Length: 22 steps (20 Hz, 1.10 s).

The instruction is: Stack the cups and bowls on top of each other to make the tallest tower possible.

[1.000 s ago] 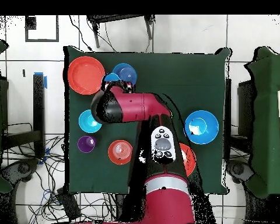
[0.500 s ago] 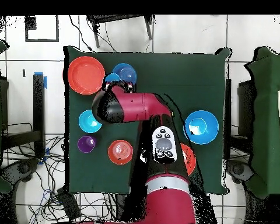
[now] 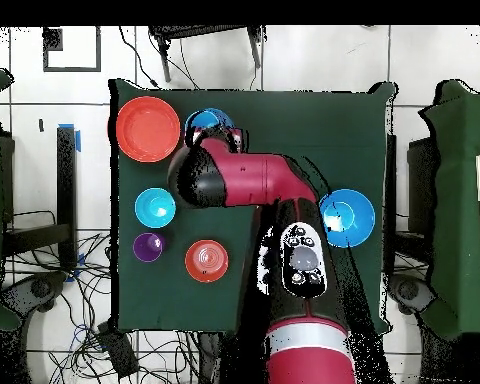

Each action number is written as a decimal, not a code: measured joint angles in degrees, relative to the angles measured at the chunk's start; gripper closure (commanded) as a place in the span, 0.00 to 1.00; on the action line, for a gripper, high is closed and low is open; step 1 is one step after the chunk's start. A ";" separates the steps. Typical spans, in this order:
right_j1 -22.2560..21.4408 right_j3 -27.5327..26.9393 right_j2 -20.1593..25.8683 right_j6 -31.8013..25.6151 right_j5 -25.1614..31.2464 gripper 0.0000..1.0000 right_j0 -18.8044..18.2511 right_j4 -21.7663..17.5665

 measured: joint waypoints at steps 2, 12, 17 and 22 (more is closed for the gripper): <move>-0.45 -0.01 0.02 0.00 0.00 1.00 -0.27 -0.01; -0.81 0.01 0.09 0.00 0.00 1.00 -0.53 -0.19; -0.81 0.01 0.09 0.00 0.00 1.00 -0.52 -0.20; -0.81 0.01 0.10 0.00 0.00 1.00 -0.51 -0.20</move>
